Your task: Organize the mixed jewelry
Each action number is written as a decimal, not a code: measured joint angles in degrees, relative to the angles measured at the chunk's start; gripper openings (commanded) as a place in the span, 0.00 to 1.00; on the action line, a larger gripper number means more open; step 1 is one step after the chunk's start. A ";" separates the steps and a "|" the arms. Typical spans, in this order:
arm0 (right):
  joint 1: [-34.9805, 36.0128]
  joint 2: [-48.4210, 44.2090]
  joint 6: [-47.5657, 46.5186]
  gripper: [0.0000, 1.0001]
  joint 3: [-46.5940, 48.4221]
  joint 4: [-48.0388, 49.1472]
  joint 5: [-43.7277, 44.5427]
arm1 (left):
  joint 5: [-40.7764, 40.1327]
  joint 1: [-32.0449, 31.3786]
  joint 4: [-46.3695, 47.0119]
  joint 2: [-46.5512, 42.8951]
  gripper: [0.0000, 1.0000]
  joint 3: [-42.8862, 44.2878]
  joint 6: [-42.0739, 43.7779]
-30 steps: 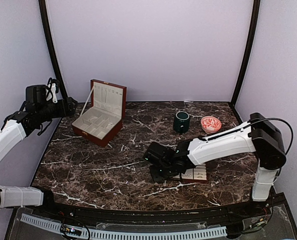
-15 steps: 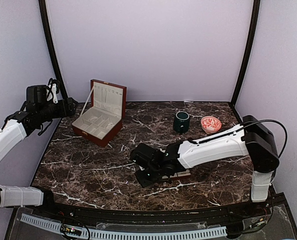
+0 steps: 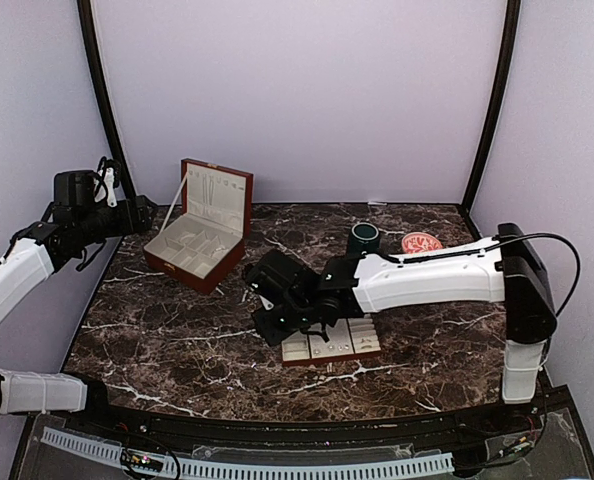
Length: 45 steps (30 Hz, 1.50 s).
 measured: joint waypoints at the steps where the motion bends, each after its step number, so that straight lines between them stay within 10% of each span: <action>1: -0.50 0.61 -1.07 0.35 1.20 0.17 0.35 | 0.20 0.00 0.00 0.00 0.97 0.00 -0.04; 17: -8.63 20.94 -14.51 0.31 19.19 0.98 -0.44 | 2.19 0.00 0.00 1.05 0.97 -0.07 -0.76; 45: -10.49 27.41 -17.81 0.08 26.16 0.83 -2.01 | 4.09 0.00 0.02 1.07 0.97 -0.09 -1.73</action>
